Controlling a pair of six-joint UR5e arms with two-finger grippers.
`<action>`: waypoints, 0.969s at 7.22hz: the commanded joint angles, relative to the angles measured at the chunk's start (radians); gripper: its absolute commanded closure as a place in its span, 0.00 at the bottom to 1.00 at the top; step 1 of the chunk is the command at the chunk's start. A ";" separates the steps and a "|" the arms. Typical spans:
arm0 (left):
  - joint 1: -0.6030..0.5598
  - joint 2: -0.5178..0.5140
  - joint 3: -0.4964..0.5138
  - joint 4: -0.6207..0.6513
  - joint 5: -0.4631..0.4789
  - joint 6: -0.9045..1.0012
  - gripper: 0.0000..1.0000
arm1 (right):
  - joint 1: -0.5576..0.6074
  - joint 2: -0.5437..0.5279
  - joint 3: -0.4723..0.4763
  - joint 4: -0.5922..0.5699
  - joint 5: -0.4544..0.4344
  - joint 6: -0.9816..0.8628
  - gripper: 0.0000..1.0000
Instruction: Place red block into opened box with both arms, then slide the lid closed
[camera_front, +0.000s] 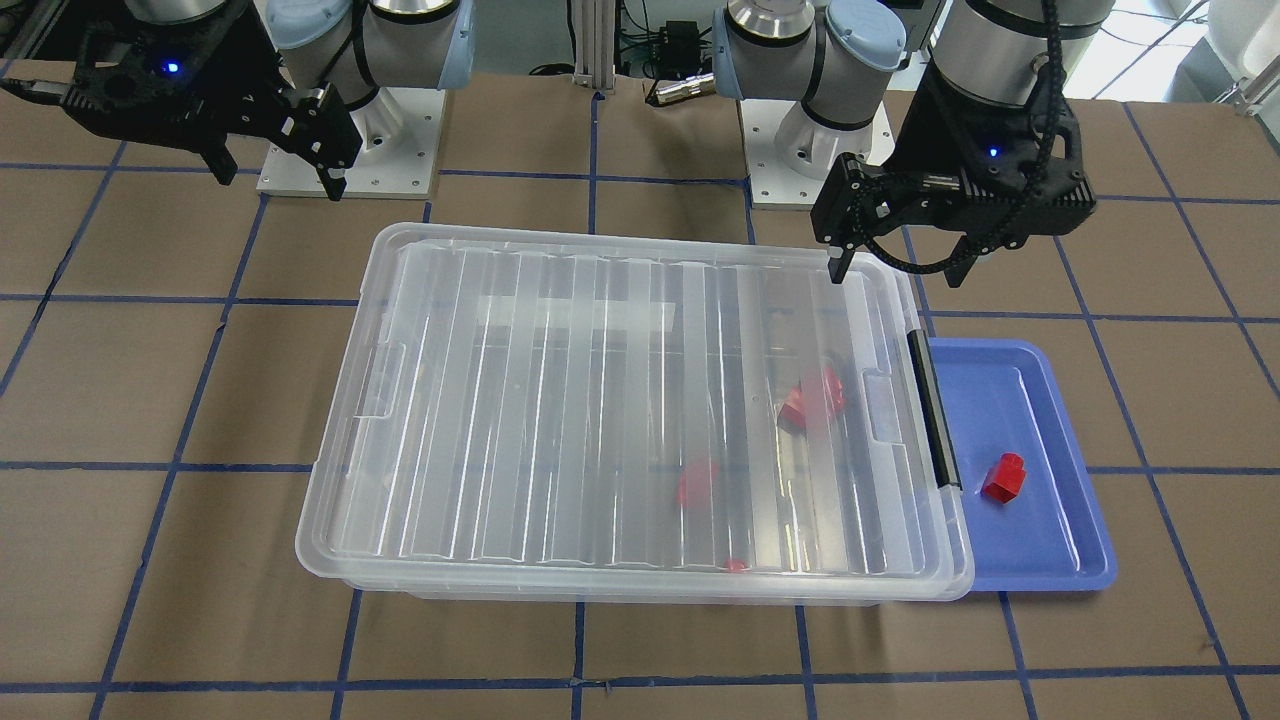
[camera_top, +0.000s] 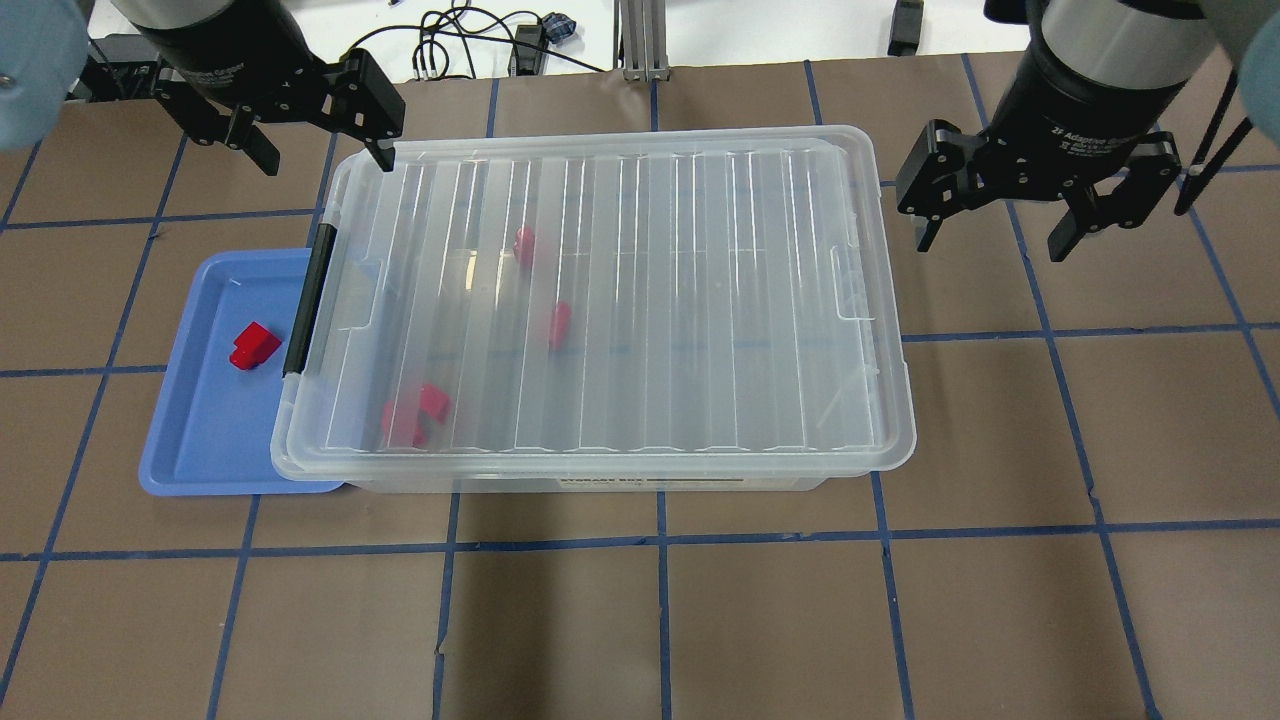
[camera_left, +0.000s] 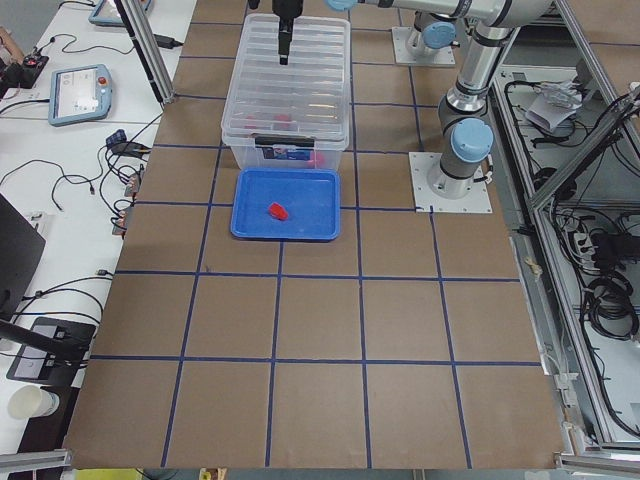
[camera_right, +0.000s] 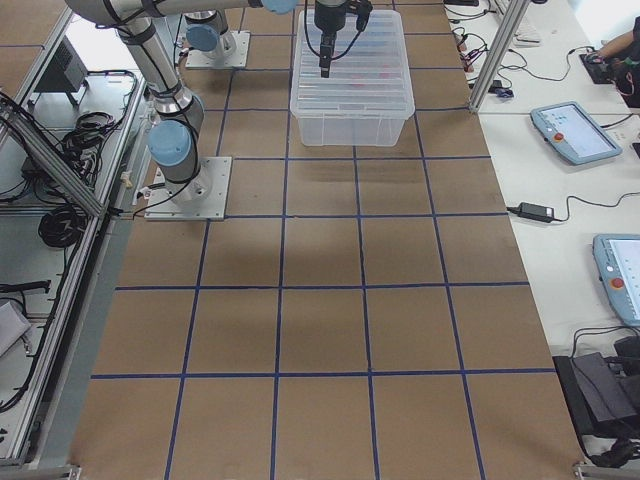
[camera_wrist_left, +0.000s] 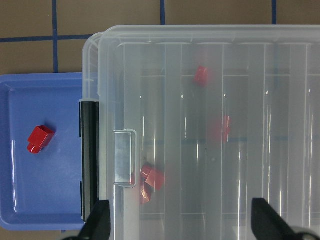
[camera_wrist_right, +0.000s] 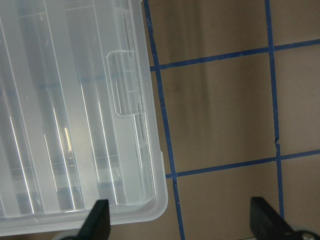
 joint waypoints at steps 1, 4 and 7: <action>0.000 -0.004 -0.017 -0.005 0.000 -0.004 0.00 | -0.001 0.002 -0.001 -0.003 0.002 -0.003 0.00; 0.020 0.011 -0.038 -0.010 0.006 0.018 0.00 | -0.004 0.006 0.010 -0.029 -0.001 -0.004 0.00; 0.222 -0.029 -0.041 0.001 -0.004 0.327 0.00 | -0.003 0.102 0.028 -0.032 -0.004 -0.001 0.00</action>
